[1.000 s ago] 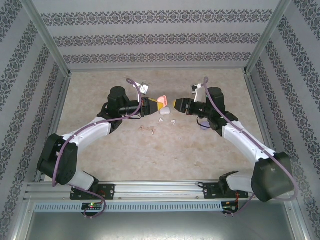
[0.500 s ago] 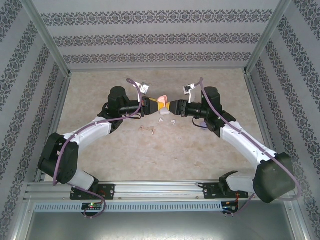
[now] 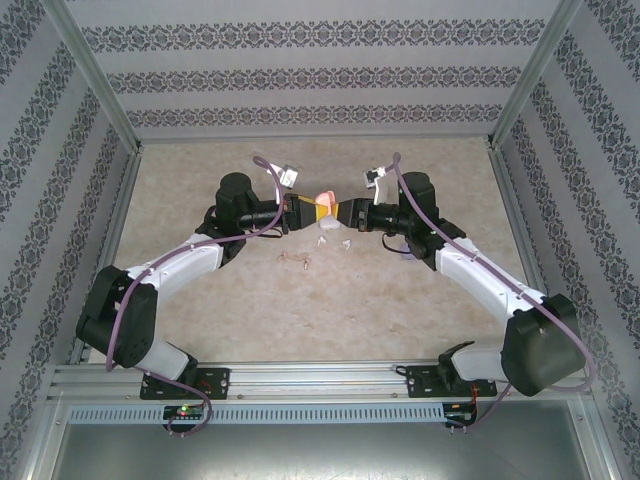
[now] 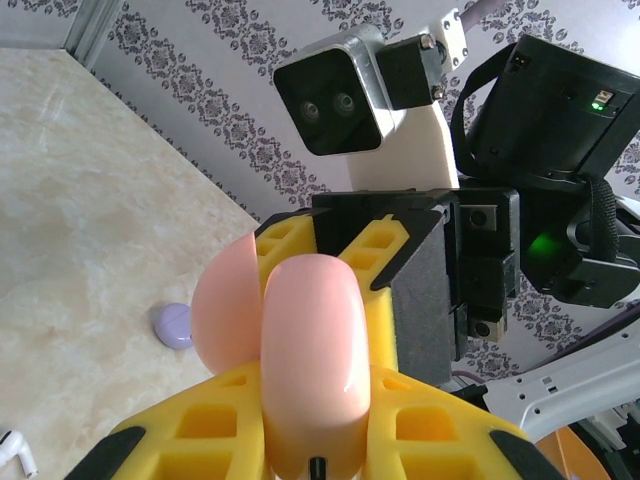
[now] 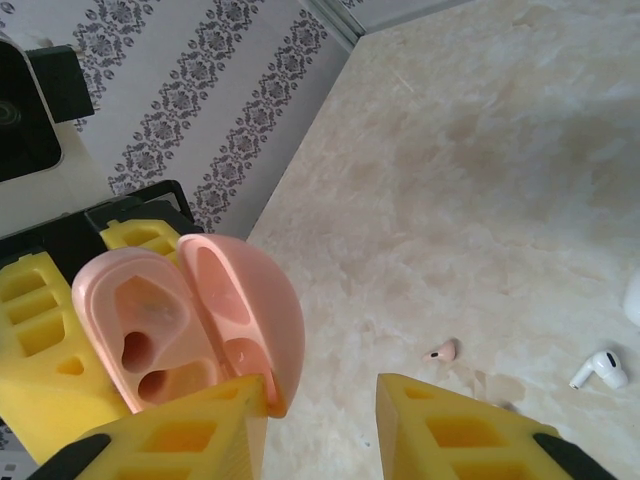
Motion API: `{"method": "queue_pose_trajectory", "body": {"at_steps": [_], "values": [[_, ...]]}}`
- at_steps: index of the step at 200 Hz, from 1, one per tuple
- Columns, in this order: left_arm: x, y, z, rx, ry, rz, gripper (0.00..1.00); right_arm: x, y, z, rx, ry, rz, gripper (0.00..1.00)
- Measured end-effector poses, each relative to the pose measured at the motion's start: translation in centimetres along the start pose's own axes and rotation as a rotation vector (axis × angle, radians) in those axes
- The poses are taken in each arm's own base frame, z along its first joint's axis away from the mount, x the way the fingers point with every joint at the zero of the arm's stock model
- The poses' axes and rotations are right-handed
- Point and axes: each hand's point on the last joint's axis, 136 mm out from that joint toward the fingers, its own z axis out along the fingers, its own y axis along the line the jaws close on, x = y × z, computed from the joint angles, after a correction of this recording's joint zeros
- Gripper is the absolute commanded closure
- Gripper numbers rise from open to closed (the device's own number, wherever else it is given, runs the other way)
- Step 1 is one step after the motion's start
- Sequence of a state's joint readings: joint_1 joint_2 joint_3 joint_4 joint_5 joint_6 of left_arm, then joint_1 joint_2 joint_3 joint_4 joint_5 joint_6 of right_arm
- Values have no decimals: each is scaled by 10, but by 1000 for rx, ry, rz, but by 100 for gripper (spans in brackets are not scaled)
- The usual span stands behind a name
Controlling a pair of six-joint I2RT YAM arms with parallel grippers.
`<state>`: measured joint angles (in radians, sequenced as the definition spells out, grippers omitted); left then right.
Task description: Insert the wireless bluetooth earbuds into the charging case
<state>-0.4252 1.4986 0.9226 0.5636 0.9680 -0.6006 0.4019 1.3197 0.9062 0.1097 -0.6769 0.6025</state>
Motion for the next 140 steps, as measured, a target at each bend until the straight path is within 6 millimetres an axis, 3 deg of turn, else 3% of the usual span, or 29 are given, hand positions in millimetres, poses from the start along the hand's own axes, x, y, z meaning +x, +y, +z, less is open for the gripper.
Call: {"method": "queue_pose_trajectory", "body": {"at_steps": [64,140], "values": [[1,-1,1,4,2,0,100,-15,7,2,-10,-25,-16,70],[0,0,1,-5,-4,-4,100,-15,5,3,-11,-26,-3,71]]}}
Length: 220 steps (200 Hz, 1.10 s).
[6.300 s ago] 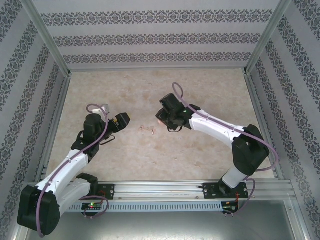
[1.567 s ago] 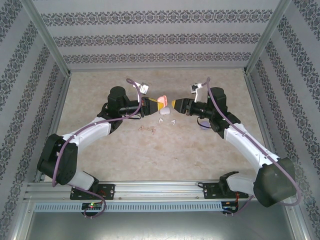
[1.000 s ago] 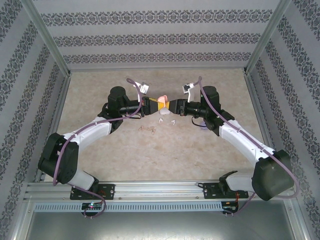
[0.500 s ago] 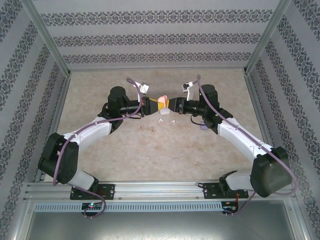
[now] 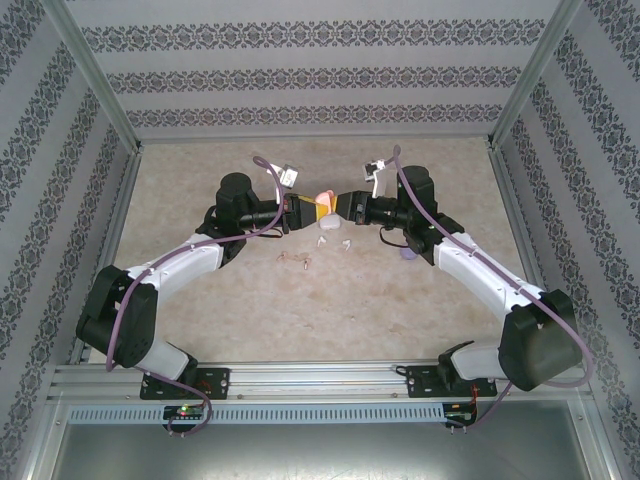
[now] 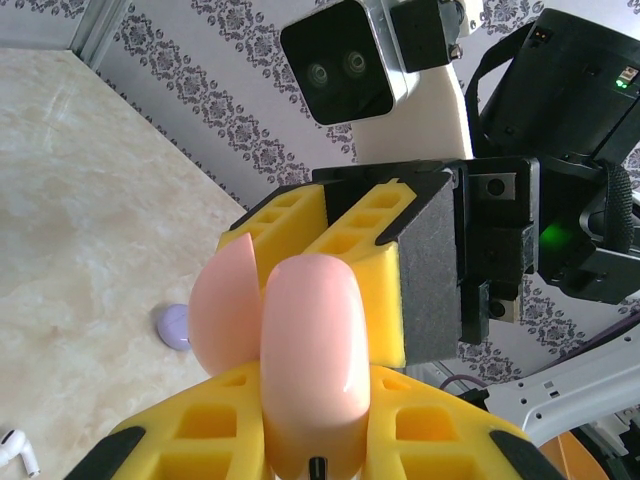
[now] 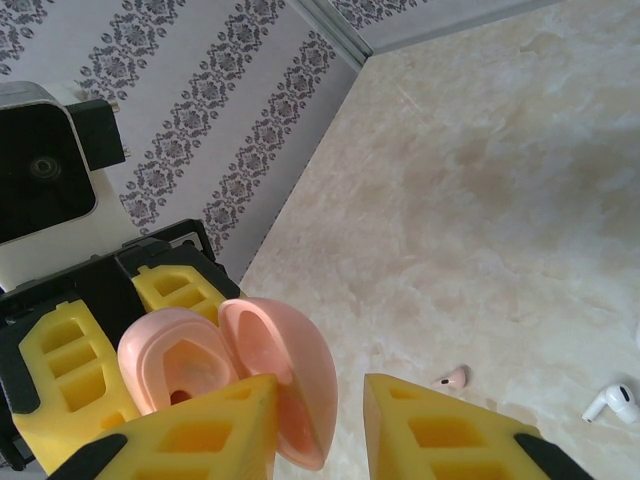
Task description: Insert the wireless bluetooth earbuds into the charging case
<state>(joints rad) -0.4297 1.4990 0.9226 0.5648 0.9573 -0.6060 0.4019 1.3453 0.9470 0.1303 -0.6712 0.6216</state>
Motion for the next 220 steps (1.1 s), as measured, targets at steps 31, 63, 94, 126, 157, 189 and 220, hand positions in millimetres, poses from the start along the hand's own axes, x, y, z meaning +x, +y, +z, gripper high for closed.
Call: {"method": "queue_pose_trajectory", "body": {"at_steps": [31,63,94,126,157,189,220], "values": [[1,0,0,1,2,-1,100,7,-6,-3,9,3,9,71],[3,2,2,2,9,-7,100,10,-10,-5,12,5,15,71],[2,1,2,4,8,-5,100,10,-10,-5,9,5,16,71],[3,0,3,6,9,-4,100,8,-9,-4,2,9,19,71],[1,0,4,5,6,-1,100,5,-8,-1,-3,12,19,73],[-1,1,5,2,4,-1,100,4,-7,0,-7,14,14,84],[-1,3,6,-2,4,-3,100,5,-6,1,-7,20,17,96]]}}
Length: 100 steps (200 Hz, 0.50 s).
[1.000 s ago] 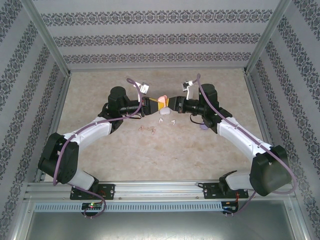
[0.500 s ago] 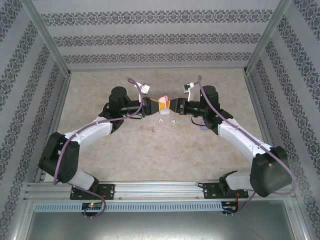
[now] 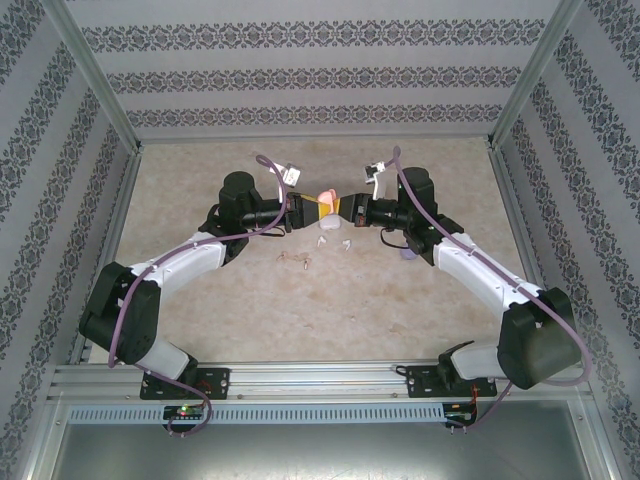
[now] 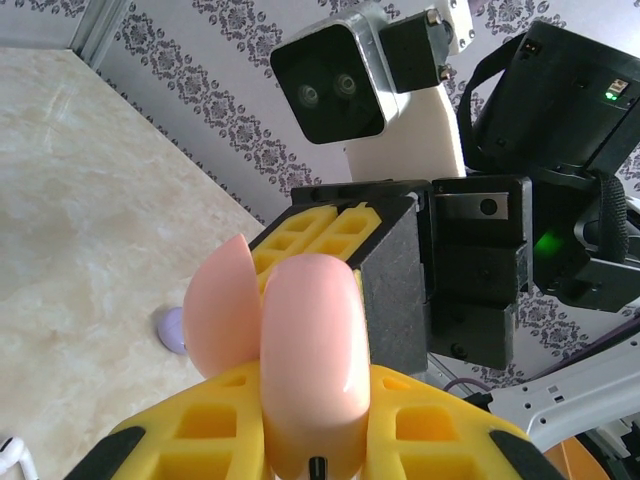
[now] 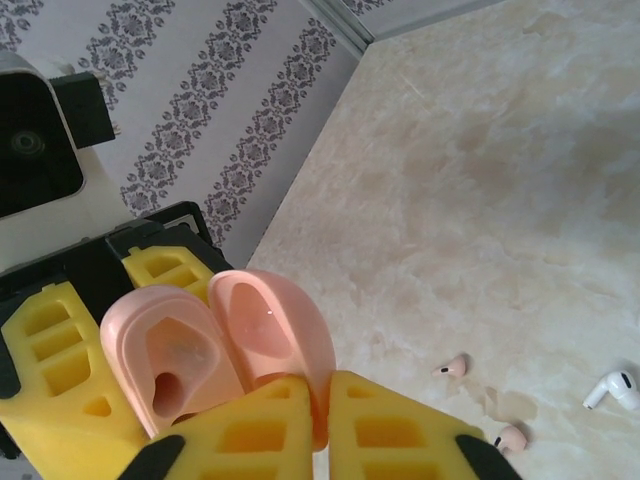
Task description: Insert the wireless bluetooth earbuds into the charging case
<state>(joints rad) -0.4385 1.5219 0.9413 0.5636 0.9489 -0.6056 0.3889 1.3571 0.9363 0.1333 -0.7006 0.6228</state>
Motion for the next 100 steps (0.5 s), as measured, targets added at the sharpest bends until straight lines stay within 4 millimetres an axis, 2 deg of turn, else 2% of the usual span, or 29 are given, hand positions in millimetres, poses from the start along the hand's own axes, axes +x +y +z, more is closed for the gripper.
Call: {"method": "queue_pose_trajectory", "body": {"at_steps": [8,28,42,57,64,85,100], "values": [[0,0,0,0,0,0,100,0,0,0,0,1,-1,100],[-1,0,0,-3,-3,0,99,-2,1,0,3,4,2,100],[-1,1,0,-6,-5,1,87,-2,1,0,6,7,6,100],[-2,3,0,-15,-10,3,63,-2,0,0,11,10,8,100],[-2,3,0,-21,-12,7,55,-3,1,0,12,11,7,100],[2,8,3,-52,-6,2,39,-8,1,0,27,-2,-5,100],[4,16,2,-90,-5,-6,34,-12,1,-1,40,-13,-16,100]]}}
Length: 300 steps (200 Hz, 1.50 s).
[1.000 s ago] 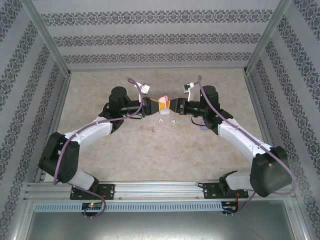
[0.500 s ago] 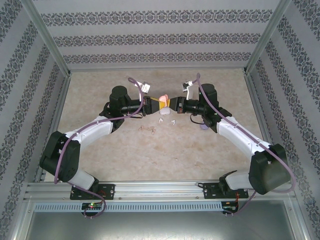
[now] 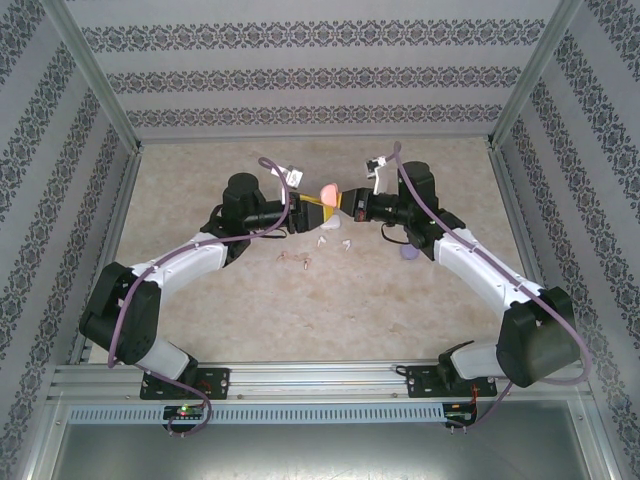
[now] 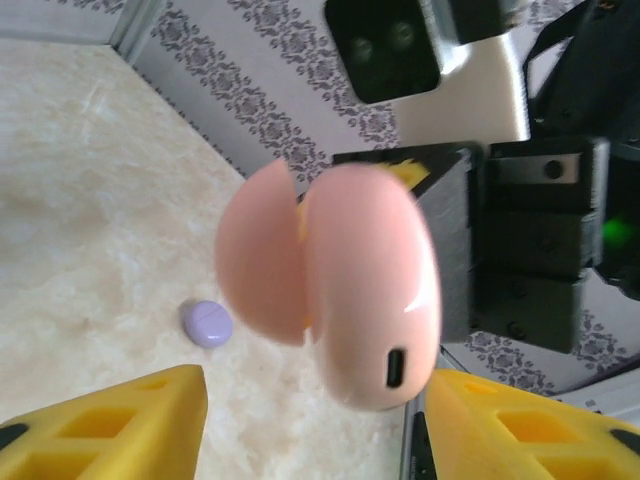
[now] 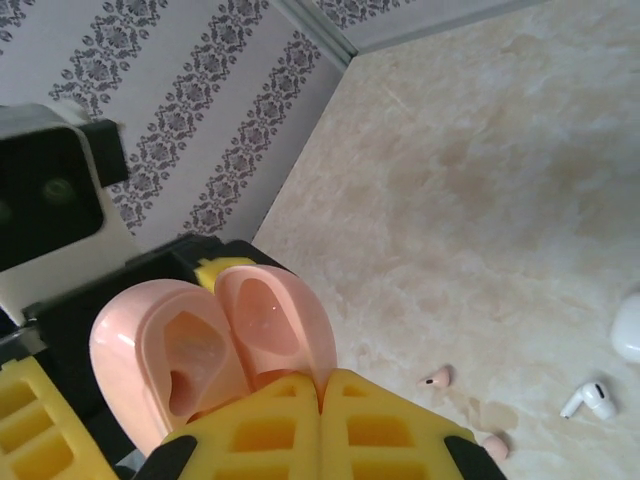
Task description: Insert the wireless bluetooth earbuds into the charging case
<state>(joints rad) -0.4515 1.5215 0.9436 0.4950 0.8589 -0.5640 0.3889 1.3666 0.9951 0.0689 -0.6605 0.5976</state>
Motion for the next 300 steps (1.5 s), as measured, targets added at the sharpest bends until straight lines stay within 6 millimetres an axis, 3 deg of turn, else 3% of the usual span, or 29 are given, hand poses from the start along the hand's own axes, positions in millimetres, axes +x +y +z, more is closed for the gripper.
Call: {"method": "queue_pose_trajectory", "body": {"at_steps": [29,55,98,130,163,187,211,244,300], "values": [[-6,10,-4,-53,0,-2,29,-4,-4,-1,40,-6,-15,100],[-21,12,-18,-98,-3,33,28,-12,-8,-2,77,-4,-38,100],[-54,-2,-45,-130,13,149,27,-32,-5,-3,130,13,-153,100],[-61,-14,-48,-102,106,208,28,-43,1,-5,162,58,-286,100],[-56,-13,-39,-38,233,209,30,-43,9,-4,184,134,-431,100],[-45,-6,-33,-5,314,172,33,-29,9,3,187,211,-499,100],[-33,-3,-32,27,377,140,34,-14,4,5,195,275,-520,100],[-30,-13,-35,77,412,135,35,-8,1,3,199,304,-533,100],[-20,-17,-35,139,444,97,38,-7,20,9,166,319,-570,100]]}}
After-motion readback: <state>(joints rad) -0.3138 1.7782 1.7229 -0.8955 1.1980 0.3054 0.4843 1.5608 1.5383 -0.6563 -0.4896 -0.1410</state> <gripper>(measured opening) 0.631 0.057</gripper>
